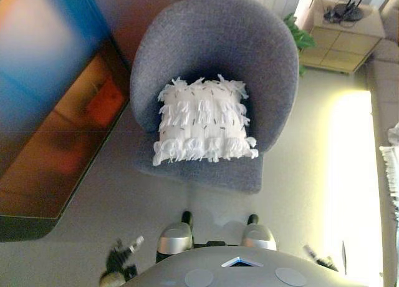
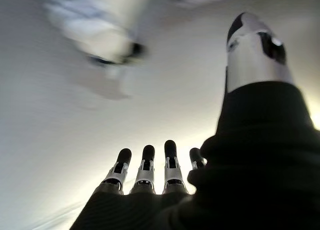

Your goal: Pick up the cushion and take it to the sofa

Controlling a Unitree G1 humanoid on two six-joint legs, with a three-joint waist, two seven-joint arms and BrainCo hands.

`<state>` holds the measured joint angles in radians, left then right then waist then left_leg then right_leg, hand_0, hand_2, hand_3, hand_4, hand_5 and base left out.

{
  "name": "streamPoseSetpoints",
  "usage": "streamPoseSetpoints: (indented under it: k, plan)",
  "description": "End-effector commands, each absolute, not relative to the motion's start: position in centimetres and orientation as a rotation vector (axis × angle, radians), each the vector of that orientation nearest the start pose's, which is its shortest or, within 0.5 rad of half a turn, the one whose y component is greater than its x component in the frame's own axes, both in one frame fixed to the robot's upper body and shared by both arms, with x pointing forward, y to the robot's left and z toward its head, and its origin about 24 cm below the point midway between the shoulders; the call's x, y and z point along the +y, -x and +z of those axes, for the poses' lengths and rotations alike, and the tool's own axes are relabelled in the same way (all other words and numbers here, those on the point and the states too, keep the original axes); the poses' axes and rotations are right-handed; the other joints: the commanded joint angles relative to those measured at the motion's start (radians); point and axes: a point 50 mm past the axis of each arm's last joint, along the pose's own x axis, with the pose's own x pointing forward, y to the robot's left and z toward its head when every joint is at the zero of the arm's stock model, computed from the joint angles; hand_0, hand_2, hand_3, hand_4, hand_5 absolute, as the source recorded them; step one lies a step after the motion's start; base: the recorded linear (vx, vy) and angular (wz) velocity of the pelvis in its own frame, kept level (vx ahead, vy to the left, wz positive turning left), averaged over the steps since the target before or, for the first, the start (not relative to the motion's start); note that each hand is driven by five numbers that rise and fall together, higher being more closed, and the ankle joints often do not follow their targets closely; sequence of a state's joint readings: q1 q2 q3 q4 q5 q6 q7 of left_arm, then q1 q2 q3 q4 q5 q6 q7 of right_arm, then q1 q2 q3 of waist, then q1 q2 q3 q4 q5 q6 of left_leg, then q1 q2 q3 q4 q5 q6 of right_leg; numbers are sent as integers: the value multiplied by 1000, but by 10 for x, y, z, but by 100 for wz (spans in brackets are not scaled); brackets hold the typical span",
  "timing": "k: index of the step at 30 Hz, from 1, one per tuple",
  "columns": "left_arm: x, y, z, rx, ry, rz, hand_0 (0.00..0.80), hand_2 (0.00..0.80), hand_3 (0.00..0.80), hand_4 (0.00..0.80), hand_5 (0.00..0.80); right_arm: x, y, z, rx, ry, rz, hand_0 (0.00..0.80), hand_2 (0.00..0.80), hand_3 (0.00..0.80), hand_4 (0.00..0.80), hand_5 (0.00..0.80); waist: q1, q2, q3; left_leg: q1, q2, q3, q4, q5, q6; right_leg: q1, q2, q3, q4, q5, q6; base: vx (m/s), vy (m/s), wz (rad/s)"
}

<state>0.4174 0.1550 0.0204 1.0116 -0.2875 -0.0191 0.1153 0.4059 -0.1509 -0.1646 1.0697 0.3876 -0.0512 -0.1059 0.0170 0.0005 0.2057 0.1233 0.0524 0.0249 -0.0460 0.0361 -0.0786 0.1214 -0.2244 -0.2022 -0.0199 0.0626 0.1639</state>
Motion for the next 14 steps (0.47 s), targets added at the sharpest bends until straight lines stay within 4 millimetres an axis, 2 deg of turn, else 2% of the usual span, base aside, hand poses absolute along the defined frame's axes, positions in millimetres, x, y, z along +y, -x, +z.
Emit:
streamPoseSetpoints:
  k: [1, 2, 3, 7, 14]
  plan:
    - [232, 23, -167, 1414, 18, 454, 0, 0, 0, 0, 0, -230, 34, -166, 1355, -182, -591, 0, 0, 0, 0, 0, 13, 4, -9, -6, -2, 34, 23, 20, 31, -7, 46, 4, -18, 63, -22, -60, 38, 1]
    - [232, 23, -168, 1413, 18, 454, 0, 0, 0, 0, 0, -230, 34, -167, 1354, -182, -591, 0, 0, 0, 0, 0, 13, 5, -8, -5, -2, 34, 23, 20, 31, -7, 46, 4, -18, 63, -22, -42, 58, 3]
    - [227, 20, -171, 1464, 79, 469, 0, 0, 0, 0, 0, -221, 24, -170, 1391, -156, -508, 0, 0, 0, 0, 0, 5, 4, -28, 15, -2, 39, 11, 11, 33, 6, 54, 14, -20, 53, -28, -20, 57, 4]
    - [215, 10, -175, 1494, 163, 478, 0, 0, 0, 0, 0, -210, 7, -174, 1409, -98, -399, 0, 0, 0, 0, 0, -3, -3, -54, 50, 0, 46, -4, -5, 28, 28, 59, 23, -26, 41, -30, -12, 19, -3]
    - [217, -10, -175, 1510, 90, 388, 0, 0, 0, 0, 0, -209, -7, -176, 1424, -87, -375, 0, 0, 0, 0, 0, -13, -5, -67, 85, 5, 50, -29, -28, 28, 42, 63, 32, -31, 30, -25, -11, -3, -4]
